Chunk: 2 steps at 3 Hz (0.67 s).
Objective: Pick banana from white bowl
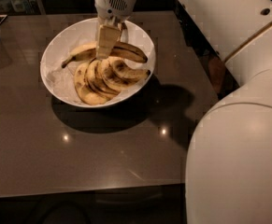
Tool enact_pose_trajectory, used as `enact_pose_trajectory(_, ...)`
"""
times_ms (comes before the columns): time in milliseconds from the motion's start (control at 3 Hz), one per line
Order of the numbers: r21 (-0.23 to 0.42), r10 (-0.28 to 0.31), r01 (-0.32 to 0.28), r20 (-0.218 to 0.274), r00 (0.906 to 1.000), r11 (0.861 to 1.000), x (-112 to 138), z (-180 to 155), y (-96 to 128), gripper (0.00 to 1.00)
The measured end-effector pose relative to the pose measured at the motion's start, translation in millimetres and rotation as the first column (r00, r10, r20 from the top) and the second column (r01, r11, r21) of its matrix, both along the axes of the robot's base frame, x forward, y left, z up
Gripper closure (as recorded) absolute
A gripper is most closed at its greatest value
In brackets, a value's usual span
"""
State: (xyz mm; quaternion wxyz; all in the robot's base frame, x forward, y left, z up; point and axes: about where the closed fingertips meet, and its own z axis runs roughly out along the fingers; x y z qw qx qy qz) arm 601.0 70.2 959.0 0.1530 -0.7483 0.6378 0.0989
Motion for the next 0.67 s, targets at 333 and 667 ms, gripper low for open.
enact_pose_trajectory(333,0.012,-0.001,0.001,-0.002,1.0,1.0,-5,10,-3,1.0)
enact_pose_trajectory(667,0.013,-0.013,0.013,-0.011,0.9999,1.0,-16,16,-13,1.0)
